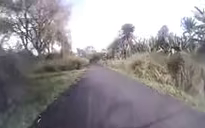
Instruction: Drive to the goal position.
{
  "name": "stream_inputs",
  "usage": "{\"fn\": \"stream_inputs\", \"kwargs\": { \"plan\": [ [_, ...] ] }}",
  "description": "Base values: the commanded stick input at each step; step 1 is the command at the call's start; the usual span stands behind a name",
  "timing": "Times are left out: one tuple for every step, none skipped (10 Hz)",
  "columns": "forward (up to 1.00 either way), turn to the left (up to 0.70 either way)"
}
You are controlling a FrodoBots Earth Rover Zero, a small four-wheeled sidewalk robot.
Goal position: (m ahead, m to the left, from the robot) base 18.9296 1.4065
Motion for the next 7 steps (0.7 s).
{"fn": "stream_inputs", "kwargs": {
  "plan": [
    [0.85, 0.00],
    [0.85, 0.00],
    [0.85, 0.00],
    [0.85, 0.00],
    [0.85, 0.00],
    [0.85, 0.00],
    [0.85, 0.00]
  ]
}}
